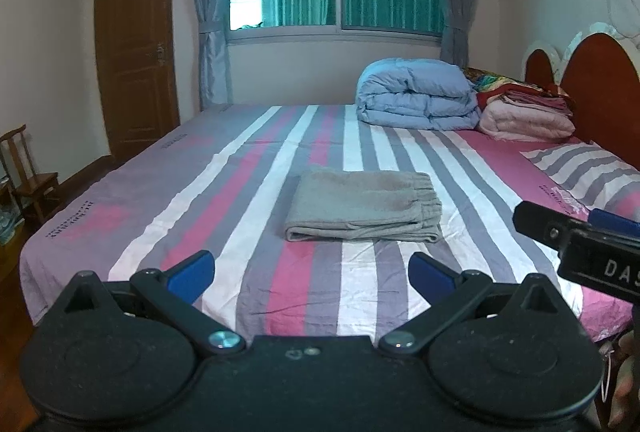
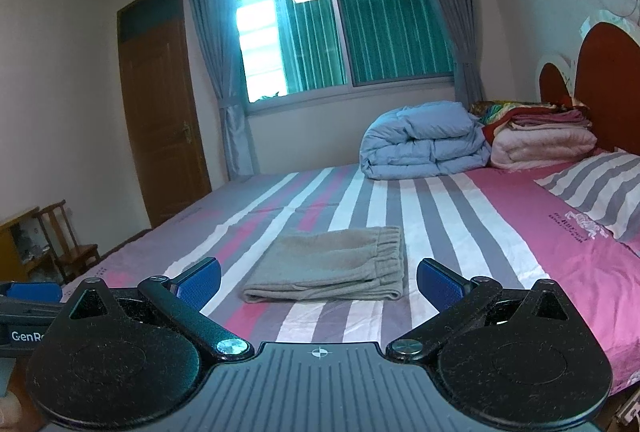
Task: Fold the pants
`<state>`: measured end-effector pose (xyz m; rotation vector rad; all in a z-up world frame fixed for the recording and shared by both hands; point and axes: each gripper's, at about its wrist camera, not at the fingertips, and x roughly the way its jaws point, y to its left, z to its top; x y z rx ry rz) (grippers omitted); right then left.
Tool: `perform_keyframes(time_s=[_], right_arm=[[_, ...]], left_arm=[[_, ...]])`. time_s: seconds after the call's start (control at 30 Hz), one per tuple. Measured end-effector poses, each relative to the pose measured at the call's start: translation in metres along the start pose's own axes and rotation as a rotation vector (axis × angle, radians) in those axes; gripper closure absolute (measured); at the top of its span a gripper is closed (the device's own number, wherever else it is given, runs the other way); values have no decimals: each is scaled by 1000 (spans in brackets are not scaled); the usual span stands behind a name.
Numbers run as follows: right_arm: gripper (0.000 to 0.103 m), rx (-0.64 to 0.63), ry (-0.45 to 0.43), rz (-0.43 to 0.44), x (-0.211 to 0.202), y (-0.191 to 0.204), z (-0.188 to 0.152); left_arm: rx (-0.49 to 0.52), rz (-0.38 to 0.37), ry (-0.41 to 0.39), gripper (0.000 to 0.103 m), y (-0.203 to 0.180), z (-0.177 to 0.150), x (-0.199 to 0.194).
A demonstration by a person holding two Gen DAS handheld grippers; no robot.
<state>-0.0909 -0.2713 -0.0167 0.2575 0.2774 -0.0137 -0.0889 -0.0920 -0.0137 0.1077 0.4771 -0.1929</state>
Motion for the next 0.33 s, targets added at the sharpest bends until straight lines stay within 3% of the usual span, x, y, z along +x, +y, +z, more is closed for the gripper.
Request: perform_keyframes(time_s=[0.2,0.33], right_arm=[[0,0,1,0,1,-1,0],[0,3,-25,-4,-4,-3,0]], left_arm=[[-17,-14,-43,11,-1,-1,-6],[-29,-35,-63,6,2,3,-9]])
